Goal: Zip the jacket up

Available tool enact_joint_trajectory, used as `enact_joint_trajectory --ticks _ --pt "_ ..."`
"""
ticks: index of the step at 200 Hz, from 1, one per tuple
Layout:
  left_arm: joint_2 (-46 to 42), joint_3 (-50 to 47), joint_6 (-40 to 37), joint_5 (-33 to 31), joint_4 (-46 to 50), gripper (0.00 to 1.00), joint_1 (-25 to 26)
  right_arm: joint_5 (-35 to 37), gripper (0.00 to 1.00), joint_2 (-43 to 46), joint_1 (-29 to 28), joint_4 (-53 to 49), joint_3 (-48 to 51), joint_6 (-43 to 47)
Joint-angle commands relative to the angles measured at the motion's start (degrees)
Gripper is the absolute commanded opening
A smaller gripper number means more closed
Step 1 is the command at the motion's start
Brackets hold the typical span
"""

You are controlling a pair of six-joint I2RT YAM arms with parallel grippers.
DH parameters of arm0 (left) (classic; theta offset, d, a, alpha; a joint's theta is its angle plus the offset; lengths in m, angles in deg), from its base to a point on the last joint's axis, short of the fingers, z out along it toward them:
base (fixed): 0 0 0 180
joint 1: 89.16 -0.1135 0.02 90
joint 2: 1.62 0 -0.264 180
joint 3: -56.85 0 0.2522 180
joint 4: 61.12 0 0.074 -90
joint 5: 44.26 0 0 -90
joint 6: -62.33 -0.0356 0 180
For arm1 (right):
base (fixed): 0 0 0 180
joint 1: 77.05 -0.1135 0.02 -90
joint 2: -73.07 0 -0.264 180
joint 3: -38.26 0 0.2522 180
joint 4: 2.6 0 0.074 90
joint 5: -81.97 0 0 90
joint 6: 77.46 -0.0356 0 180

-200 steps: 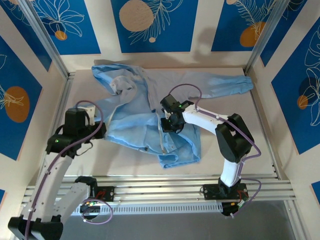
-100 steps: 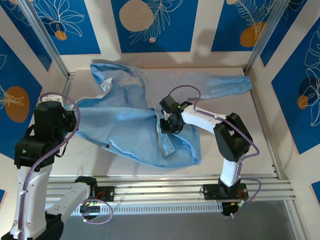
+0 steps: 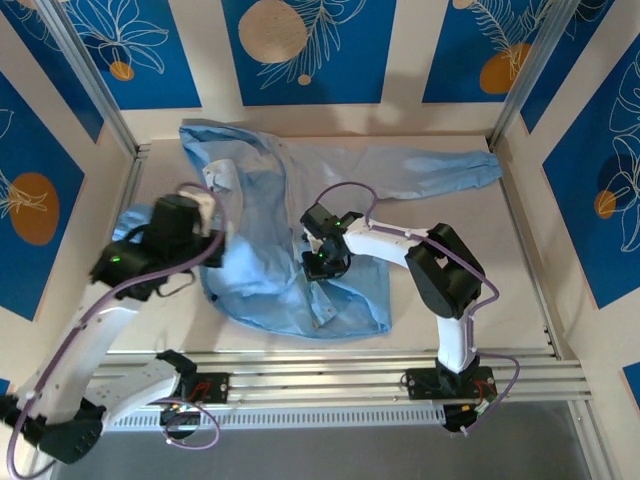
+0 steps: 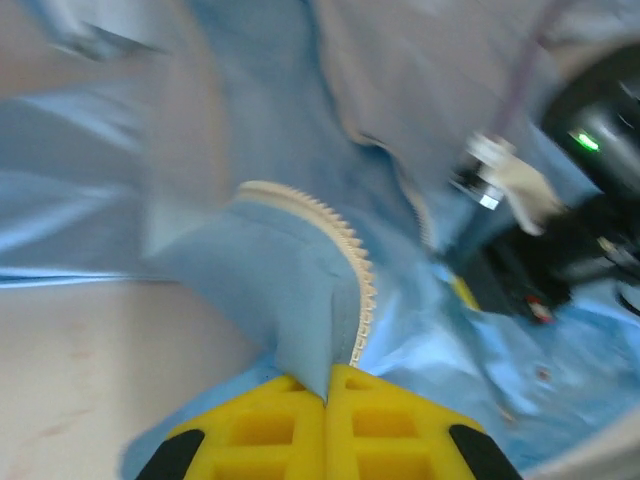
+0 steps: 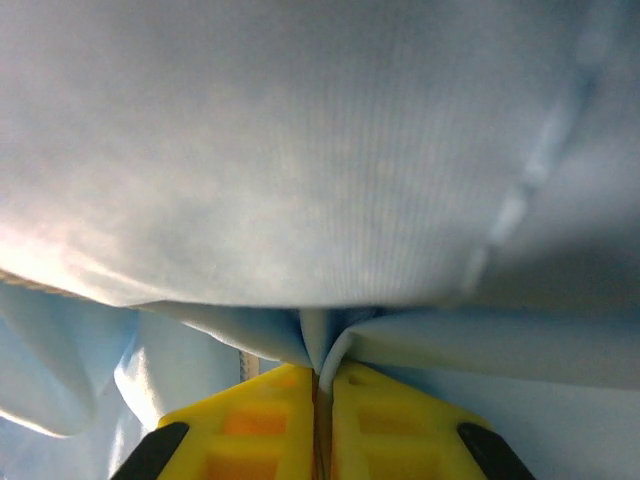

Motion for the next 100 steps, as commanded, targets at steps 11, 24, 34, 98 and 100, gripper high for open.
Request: enact_joint_trajectory --ticks 11,24,34,98,100 --pt "6.73 -5.37 8.55 0.80 -11.45 0.00 14.82 -2.27 0.11 1.14 0.57 -0.72 -0.65 -1.05" --pt "11.66 -7.27 10.50 1.41 -12.64 0.00 19.02 -2.31 0.11 1.98 1.05 -1.05 -0.06 -1.32" --pt "14.83 -9.43 12.16 2.71 -14.91 0.00 21.50 -2.57 0.11 2.62 1.47 -1.13 0.53 -1.40" --pt "11.21 -23.05 22.00 5.26 -26.43 0.00 20.10 -1.10 0.25 7.14 3.65 -2.88 2.93 -1.57" --pt "10.76 -23.50 22.13 5.59 -26.86 0.00 19.74 -1.14 0.27 7.49 3.68 -2.89 3.03 -1.64"
